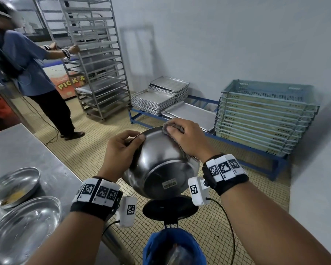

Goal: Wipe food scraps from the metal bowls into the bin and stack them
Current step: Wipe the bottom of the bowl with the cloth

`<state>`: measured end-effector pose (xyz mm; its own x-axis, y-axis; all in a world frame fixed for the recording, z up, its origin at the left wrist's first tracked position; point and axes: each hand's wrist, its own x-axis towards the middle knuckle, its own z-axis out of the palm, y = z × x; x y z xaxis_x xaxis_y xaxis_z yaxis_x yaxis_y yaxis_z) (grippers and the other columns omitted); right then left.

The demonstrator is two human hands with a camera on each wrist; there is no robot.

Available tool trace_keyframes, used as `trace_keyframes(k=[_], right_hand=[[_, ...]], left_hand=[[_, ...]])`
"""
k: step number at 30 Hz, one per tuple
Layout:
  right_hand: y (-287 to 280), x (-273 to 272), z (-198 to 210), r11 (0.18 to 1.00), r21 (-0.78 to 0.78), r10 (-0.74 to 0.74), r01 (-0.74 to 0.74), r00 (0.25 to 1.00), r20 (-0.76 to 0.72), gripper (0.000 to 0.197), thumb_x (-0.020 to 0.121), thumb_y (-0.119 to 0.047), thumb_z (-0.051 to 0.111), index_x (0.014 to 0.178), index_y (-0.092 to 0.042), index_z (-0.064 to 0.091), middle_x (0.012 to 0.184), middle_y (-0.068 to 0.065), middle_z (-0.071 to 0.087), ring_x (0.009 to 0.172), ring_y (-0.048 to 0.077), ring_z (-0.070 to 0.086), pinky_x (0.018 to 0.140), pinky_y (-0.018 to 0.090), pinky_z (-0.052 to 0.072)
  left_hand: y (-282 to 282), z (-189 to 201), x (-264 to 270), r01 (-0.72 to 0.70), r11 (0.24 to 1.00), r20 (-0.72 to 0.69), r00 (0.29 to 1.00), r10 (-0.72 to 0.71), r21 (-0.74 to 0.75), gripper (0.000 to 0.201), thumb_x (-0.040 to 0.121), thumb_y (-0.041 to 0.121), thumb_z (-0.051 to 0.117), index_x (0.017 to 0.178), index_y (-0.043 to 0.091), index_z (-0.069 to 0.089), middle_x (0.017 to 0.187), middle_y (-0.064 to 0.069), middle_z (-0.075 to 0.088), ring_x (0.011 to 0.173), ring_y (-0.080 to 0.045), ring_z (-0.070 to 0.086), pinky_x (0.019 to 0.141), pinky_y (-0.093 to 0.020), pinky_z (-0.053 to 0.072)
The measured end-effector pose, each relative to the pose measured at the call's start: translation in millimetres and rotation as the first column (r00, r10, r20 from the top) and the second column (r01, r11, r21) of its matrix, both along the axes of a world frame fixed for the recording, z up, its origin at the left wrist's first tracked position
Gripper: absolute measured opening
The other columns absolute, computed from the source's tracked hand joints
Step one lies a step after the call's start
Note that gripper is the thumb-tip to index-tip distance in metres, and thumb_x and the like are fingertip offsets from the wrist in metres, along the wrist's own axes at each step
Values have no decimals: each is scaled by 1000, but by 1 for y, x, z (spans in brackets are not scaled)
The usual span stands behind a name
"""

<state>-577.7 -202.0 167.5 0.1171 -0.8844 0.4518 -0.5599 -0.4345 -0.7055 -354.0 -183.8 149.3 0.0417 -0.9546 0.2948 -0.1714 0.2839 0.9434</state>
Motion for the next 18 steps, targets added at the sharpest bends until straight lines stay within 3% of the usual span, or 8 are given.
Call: trace_keyframes(k=[4,6,9,12,15,18], right_hand=[[-4,-24,-19,989,142,-70,33,961,266,18,102,-34,59,101,-24,74,97,-6,73,97,16,67,95,46,52],[-5,-29,-25,987,154,-84,43,958,275,17,101,-33,59,99,-23,73,97,-4,73,97,19,66,96,49,51],[-9,-23,-19,993,107,-83,58,964,254,14,99,-28,60,95,-29,72,96,-8,73,95,14,66,95,45,52],[-9,-15,-4,998,36,-54,50,991,119,13,99,-28,60,100,-29,73,97,-11,73,95,10,66,90,37,54],[-6,-8,11,996,-80,-27,28,999,20,14,100,-28,58,103,-29,72,97,-11,74,94,10,67,85,32,53],[-7,-13,10,996,-81,-30,38,995,92,15,102,-28,57,105,-29,72,98,-14,73,95,4,65,85,21,50]], left_hand=[[-2,-4,12,-57,998,-155,986,61,33,7,97,16,73,91,19,74,77,-5,79,66,-17,71,61,-29,57],[-2,-8,15,-57,998,-151,987,61,31,10,99,16,70,91,20,73,76,-5,78,66,-17,70,60,-29,56],[-8,-4,15,-16,999,78,997,19,-30,13,102,21,68,91,23,74,78,0,78,68,-13,71,63,-28,56],[-17,12,12,71,997,235,970,-62,-27,11,100,23,71,90,27,75,79,9,77,72,-5,71,66,-21,52],[-21,26,9,90,994,216,973,-76,-56,10,98,22,73,89,26,76,77,6,78,68,-6,70,63,-20,53],[-21,31,9,32,996,84,996,-25,-80,11,96,20,75,86,25,77,76,2,78,66,-10,69,63,-23,56]])
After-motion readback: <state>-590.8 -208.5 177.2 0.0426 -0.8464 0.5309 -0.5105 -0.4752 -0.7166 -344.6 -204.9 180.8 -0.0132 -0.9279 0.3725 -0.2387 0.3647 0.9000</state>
